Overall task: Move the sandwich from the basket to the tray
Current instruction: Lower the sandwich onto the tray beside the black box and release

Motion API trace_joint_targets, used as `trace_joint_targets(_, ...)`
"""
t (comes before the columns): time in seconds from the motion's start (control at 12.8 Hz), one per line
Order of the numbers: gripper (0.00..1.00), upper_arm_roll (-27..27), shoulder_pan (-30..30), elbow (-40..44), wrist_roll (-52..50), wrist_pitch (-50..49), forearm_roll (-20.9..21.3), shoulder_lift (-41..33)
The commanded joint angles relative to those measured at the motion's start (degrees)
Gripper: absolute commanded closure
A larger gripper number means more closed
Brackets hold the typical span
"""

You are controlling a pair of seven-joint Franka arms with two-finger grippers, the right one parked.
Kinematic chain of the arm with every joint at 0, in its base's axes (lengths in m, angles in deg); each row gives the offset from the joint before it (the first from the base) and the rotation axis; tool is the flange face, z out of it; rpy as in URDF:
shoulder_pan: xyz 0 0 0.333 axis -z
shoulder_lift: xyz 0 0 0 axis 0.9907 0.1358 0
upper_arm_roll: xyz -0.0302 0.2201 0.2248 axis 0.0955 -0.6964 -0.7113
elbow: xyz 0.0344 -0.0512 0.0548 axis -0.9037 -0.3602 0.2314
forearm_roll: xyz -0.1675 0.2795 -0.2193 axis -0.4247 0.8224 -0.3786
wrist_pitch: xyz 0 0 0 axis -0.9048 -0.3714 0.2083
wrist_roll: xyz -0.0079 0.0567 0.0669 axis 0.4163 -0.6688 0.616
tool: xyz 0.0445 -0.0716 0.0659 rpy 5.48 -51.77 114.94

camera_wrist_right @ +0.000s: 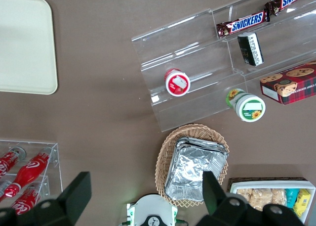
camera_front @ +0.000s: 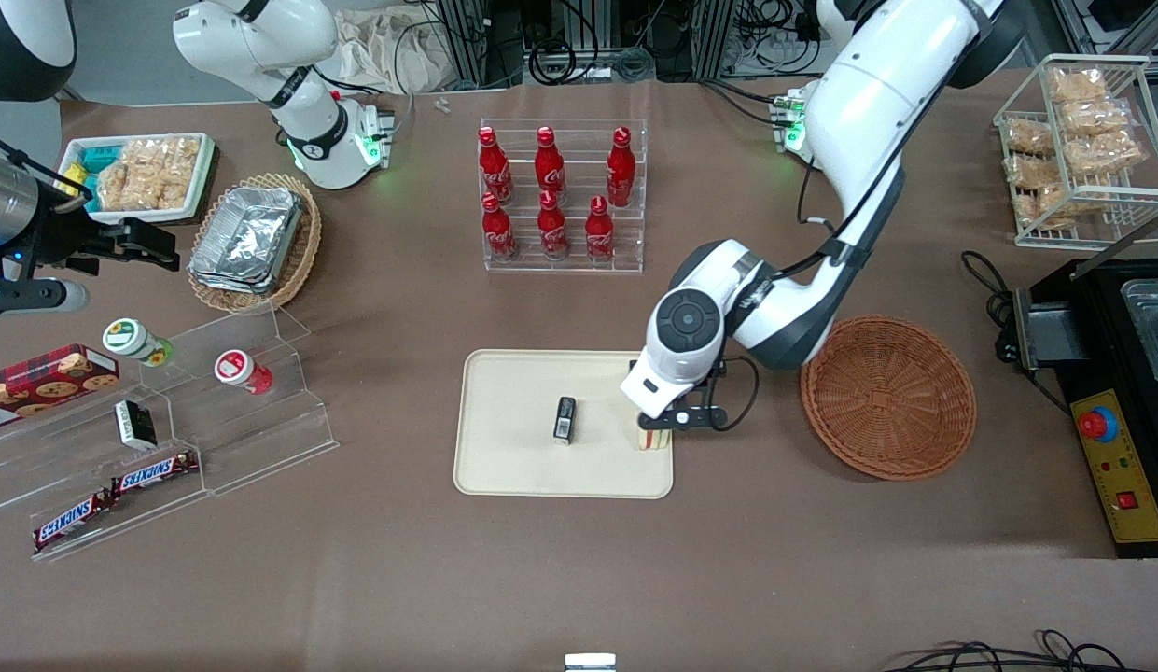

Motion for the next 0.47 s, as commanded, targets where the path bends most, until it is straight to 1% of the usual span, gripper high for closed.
trace_joint_targets(0.0, 0.01, 0.2, -4.2, -0.9, 0.7, -6.8, -4.0, -5.1)
trace_joint_targets(0.08, 0.01, 0.3, -6.0, -0.9, 1.0, -9.8, -4.5, -6.4)
trace_joint_targets(0.16, 0.01, 0.4, -7.8, -0.9, 3.6, -12.8, -4.7, -7.5)
trace_joint_targets(0.23, 0.01, 0.5, -9.4, -0.9, 8.5, -15.9, -6.0, -9.3)
trace_joint_targets(0.31, 0.01, 0.3, -10.9, -0.9, 12.8, -18.4, -8.4, -11.2)
trace_joint_targets(0.39, 0.01, 0.2, -13.1, -0.9, 16.9, -20.7, -9.2, -13.1)
